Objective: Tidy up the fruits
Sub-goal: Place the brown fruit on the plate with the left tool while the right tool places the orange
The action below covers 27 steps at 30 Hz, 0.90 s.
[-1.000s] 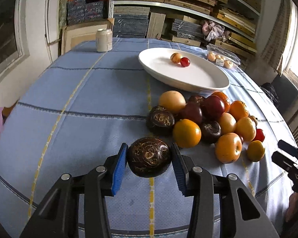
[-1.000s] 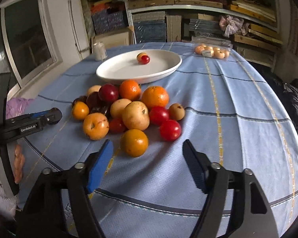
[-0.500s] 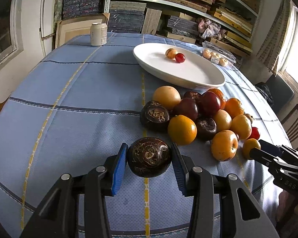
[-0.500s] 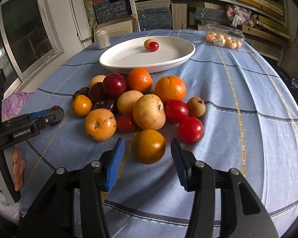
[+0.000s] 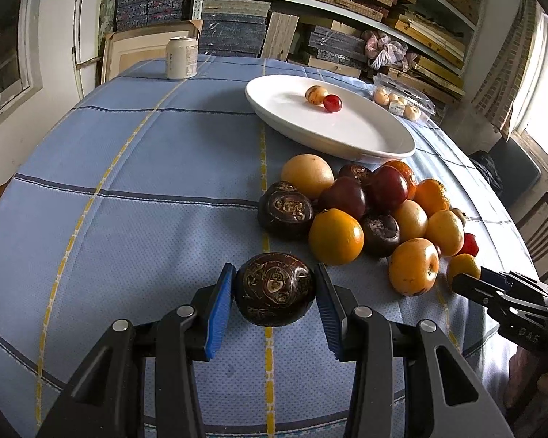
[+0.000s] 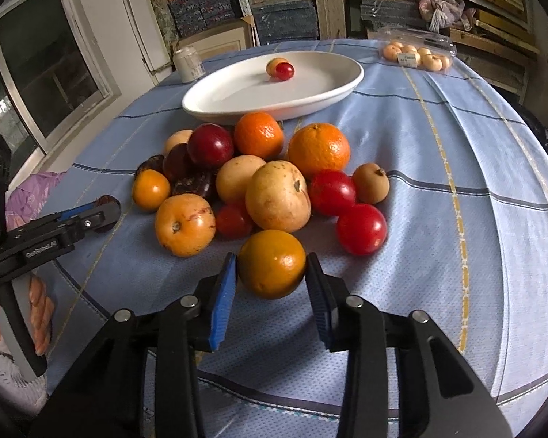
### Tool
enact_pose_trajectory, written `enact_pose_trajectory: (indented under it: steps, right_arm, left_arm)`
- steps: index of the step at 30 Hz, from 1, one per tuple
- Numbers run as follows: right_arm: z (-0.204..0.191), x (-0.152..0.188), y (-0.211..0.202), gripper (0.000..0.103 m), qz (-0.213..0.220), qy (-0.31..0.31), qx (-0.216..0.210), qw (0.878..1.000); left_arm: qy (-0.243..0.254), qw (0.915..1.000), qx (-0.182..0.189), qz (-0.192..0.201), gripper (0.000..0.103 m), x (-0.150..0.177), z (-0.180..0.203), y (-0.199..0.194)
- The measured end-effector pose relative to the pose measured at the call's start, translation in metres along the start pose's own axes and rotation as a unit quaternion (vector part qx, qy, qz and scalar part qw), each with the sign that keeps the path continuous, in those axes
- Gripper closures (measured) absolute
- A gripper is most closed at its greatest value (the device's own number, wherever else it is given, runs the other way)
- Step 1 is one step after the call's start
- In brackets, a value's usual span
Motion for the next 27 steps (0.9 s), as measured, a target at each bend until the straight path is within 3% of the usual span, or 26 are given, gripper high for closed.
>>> enact_pose_trajectory:
  steps: [4, 6, 10, 14, 19, 27]
  right_arm:
    - [-0.005, -0.010, -0.022, 0.066, 0.034, -0.004, -0.022, 0.999]
    - [-0.006, -0.028, -0.038, 0.066, 0.054, -0.004, -0.029, 0.998]
    - [-0.006, -0.095, -0.077, 0.066, 0.124, -0.029, -0.011, 0.992]
    - [0.000, -0.157, -0.071, 0.066, 0.159, -0.032, -0.002, 0.987]
    - [0.021, -0.189, -0.004, 0.066, 0.125, -0.012, 0.008, 0.992]
    - [0.047, -0.179, 0.059, 0.066, 0.060, -0.003, 0.026, 0.998]
  left_arm:
    - [0.004, 1.0000, 0.007, 0.000, 0.059, -0.007, 0.004, -0.005]
    - [0.007, 0.9999, 0.011, 0.010, 0.059, -0.027, 0.008, -0.012]
    - [0.017, 0.9981, -0.012, 0.058, 0.059, -0.083, 0.018, -0.024]
    - [0.019, 0.9962, -0.036, 0.077, 0.059, -0.138, 0.036, -0.008]
    - [0.019, 0.9975, -0.049, 0.046, 0.059, -0.163, 0.056, 0.045]
    - [0.043, 0.9971, -0.060, 0.019, 0.059, -0.156, 0.065, 0.089]
Point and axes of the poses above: each gripper's, at about its wrist camera, not at the fingertips, and y roughly the way its jaws point, z to its right, x to its underside, the point moved 7 cm from there along y, roughly the way its jaws point, and after that the axes turned 13 degrees about -x, right-handed, at the moved point
